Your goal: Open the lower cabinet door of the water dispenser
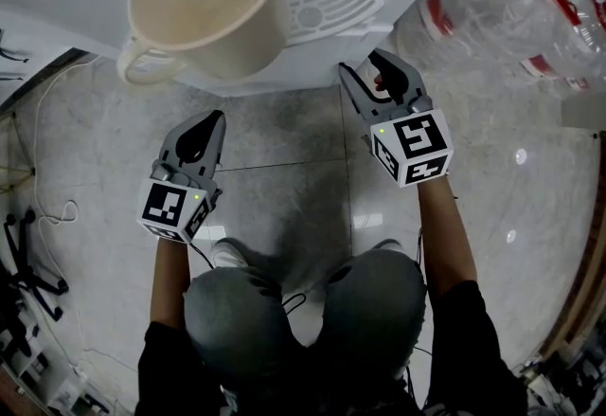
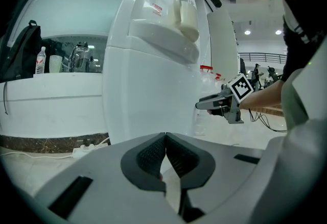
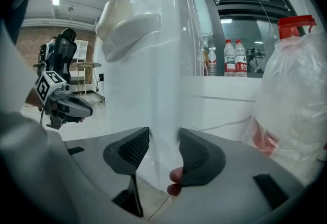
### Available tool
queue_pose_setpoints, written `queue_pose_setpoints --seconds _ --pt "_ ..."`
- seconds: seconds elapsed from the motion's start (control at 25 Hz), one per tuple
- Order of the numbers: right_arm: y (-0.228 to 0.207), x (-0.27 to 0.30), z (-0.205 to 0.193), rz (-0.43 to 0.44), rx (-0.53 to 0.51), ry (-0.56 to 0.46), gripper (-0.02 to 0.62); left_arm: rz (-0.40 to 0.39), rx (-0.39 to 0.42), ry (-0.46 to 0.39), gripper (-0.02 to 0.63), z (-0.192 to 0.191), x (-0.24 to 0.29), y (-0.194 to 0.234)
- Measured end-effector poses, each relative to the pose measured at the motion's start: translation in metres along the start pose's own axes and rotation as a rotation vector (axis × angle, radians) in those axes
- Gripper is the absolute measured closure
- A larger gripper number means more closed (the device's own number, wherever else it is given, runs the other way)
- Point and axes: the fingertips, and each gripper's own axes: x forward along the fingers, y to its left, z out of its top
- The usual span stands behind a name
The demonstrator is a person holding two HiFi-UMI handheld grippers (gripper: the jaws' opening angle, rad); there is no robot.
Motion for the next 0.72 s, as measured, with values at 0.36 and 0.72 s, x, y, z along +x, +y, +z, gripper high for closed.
queue_pose_setpoints --seconds 0.36,0.72 --pt "0.010 -0.009 -0.002 -0.027 -0.039 -0.001 0.397 -0.008 -0.010 0.029 0.595 -0.008 -0.012 -0.003" --pt "0.016 -0.014 -0.002 -0.082 0.011 0.041 0.393 -0.039 -0.082 0.109 0.595 -0.007 -0.025 -0.020"
